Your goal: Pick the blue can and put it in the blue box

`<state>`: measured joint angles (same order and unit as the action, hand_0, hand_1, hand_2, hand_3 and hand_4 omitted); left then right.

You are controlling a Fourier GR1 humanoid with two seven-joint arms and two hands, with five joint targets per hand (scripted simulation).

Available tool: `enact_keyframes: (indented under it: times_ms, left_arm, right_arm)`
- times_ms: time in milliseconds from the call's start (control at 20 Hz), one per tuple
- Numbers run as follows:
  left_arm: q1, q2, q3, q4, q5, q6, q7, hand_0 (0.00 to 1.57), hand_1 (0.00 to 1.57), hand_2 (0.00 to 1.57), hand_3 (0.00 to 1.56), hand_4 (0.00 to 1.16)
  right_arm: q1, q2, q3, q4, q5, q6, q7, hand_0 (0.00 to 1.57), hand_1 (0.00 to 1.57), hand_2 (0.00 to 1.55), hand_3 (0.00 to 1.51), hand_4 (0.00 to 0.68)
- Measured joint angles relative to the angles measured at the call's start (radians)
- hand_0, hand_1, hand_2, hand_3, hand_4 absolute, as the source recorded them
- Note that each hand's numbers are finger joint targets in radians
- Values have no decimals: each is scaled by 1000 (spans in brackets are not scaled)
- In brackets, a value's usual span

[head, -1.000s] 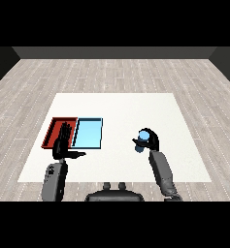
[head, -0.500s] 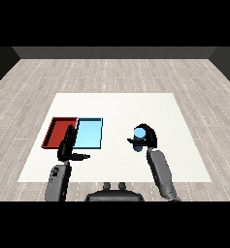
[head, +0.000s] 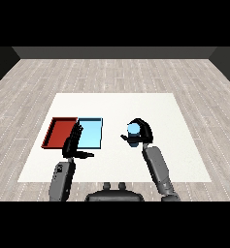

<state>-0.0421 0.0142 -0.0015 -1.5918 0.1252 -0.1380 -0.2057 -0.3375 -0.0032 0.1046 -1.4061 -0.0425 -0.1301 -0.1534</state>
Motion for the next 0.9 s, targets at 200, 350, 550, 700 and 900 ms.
enact_keyframes:
  times_ms: [200, 350, 550, 700, 900]
  left_arm:
    - [-20, -4, -21, 25, 26, -2, 18, 0, 0, 0, 0, 0]
    - [-46, -9, -67, 19, 66, 17, 64, 0, 0, 0, 0, 0]
    - [-70, -12, -139, 53, 75, 65, 75, 0, 0, 0, 0, 0]
    - [-83, -13, -192, 69, 80, 120, 86, 0, 0, 0, 0, 0]
    - [-133, -14, -247, 129, 73, 186, 88, 0, 0, 0, 0, 0]
  right_arm:
    - [-32, 1, 12, 15, -7, -17, 7, 1493, 1493, 1468, 1443, 631]
    - [-38, -1, 17, 19, -14, -20, 5, 1478, 1478, 1465, 1440, 630]
    - [-63, -1, 22, 64, -22, -20, -21, 1436, 1436, 1460, 1431, 615]
    - [-90, 0, 34, 73, -26, -32, -5, 1450, 1450, 1467, 1435, 615]
    - [-102, 1, 61, 76, -32, -46, -15, 1434, 1434, 1453, 1436, 607]
